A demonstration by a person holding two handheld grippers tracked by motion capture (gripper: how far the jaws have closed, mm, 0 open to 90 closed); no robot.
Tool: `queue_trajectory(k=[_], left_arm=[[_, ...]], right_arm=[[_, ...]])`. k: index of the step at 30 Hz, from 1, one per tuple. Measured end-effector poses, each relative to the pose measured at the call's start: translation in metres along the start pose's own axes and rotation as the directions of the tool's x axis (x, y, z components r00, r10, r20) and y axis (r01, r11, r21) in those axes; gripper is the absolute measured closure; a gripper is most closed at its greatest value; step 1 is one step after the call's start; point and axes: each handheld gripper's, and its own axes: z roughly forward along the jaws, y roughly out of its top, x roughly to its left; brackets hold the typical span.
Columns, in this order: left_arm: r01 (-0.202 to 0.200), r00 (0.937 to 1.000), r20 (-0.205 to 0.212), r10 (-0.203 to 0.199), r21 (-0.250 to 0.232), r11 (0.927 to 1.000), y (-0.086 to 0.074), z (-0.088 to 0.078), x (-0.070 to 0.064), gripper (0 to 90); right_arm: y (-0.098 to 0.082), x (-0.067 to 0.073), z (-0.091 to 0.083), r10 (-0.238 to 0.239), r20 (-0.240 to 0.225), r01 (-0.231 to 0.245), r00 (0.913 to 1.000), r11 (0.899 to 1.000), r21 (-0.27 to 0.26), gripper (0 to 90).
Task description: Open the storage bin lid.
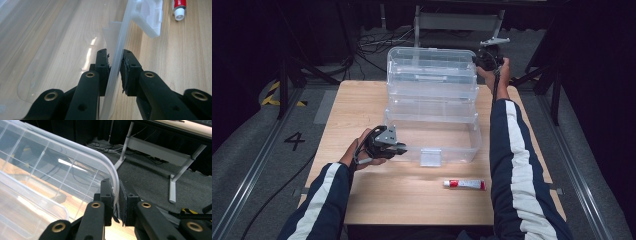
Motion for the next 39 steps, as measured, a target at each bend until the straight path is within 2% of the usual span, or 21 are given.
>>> queue_trajectory(k=[10,13,15,16,17,19,21,30,33,35,39], left_arm=[[-0.003,1.0,-0.007,0.003,0.004,1.0,0.001,0.0,0.0,77.5],[-0.002,1.0,-0.004,0.002,0.003,1.0,0.001,0.001,0.0,77.7],[-0.005,1.0,-0.004,0.005,0.002,1.0,0.001,0.001,0.0,78.5],[-0.008,0.9996,-0.028,0.008,0.009,0.9999,0.001,0.002,-0.001,78.5],[-0.009,0.9998,-0.02,0.009,0.009,0.9999,0.002,0.002,0.0,77.2],[-0.012,0.9999,-0.01,0.012,0.002,0.9999,0.001,0.003,0.001,78.7],[-0.01,0.9999,-0.004,0.01,-0.002,1.0,0.001,0.003,0.002,79.1],[0.012,0.9998,0.016,-0.011,-0.018,0.9998,-0.001,0.002,0.004,79.4],[-0.001,0.9999,0.011,0.001,-0.011,0.9999,-0.002,0.0,0.005,79.4],[0.009,0.9997,0.024,-0.008,-0.02,0.9998,-0.003,-0.001,0.005,79.6],[0.01,0.9997,0.024,-0.009,-0.02,0.9998,-0.004,-0.002,0.005,79.6]], right_arm=[[-0.002,0.001,0.008,-0.01,0.018,0.01,0.9998,1.0,0.014,82.5],[-0.003,-0.001,0.006,-0.006,0.021,0.006,0.9998,1.0,-0.027,90.0],[-0.003,-0.002,0.006,-0.01,0.007,0.01,0.9999,1.0,-0.014,90.0],[-0.003,-0.001,0.007,-0.03,0.027,0.029,0.9992,1.0,0.011,90.0],[-0.003,0.0,0.008,-0.039,0.032,0.039,0.9987,0.999,0.022,90.0],[-0.004,-0.002,0.006,-0.023,0.032,0.022,0.9992,1.0,0.004,90.0],[-0.006,-0.002,0.006,-0.03,0.037,0.029,0.9989,0.999,0.016,90.0],[-0.01,-0.006,-0.007,-0.035,0.038,0.034,0.9987,0.999,0.007,90.0],[-0.011,-0.007,-0.013,-0.034,0.032,0.034,0.9989,0.999,-0.004,90.0],[-0.011,-0.007,-0.018,-0.041,0.03,0.041,0.9987,0.999,-0.007,90.0],[-0.013,-0.008,-0.027,-0.046,0.023,0.047,0.9987,0.999,-0.009,89.9]])
